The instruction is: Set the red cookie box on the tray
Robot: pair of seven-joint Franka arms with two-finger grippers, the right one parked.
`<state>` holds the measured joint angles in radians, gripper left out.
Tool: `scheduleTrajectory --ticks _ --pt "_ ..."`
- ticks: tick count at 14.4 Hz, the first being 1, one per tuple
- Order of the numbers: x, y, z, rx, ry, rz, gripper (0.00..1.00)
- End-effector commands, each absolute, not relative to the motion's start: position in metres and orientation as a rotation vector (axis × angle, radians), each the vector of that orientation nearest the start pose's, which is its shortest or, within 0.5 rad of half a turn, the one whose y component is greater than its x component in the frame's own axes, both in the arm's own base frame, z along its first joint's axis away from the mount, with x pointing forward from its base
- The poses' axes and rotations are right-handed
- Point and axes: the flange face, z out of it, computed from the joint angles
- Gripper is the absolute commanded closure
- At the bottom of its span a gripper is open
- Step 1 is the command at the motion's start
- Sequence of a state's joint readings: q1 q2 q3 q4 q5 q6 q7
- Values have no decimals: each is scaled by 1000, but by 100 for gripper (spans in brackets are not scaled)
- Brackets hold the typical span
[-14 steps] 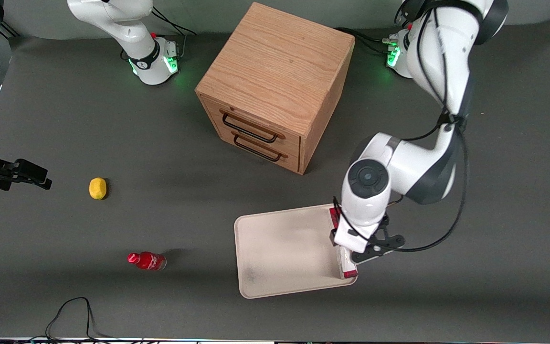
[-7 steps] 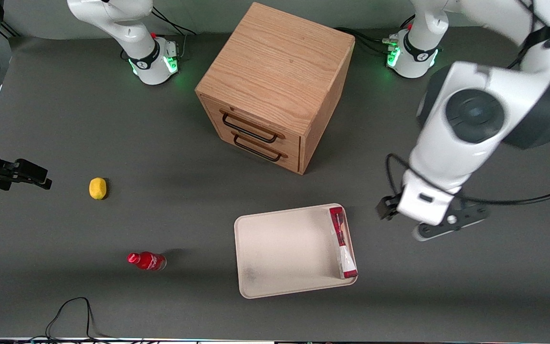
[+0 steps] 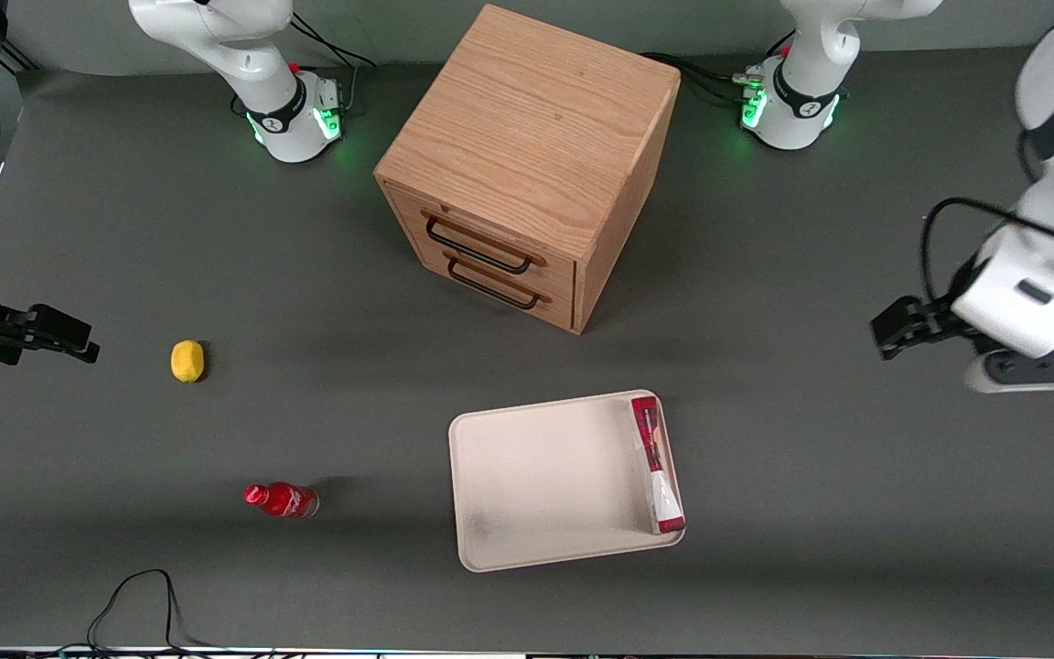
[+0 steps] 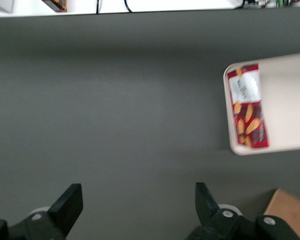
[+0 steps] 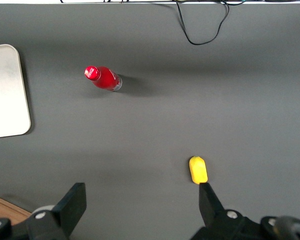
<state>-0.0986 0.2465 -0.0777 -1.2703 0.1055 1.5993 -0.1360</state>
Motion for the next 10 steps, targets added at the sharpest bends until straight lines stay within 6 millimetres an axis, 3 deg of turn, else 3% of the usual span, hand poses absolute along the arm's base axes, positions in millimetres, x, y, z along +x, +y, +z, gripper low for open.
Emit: scheduleTrajectory --ticks 1,6,8,10 --pt "600 -63 630 -3053 213 -129 0" --pt "569 -41 625 -3039 219 -234 0" --pt "565 -41 626 -3046 150 -247 0" --pt "563 -40 631 -3059 -26 -261 0"
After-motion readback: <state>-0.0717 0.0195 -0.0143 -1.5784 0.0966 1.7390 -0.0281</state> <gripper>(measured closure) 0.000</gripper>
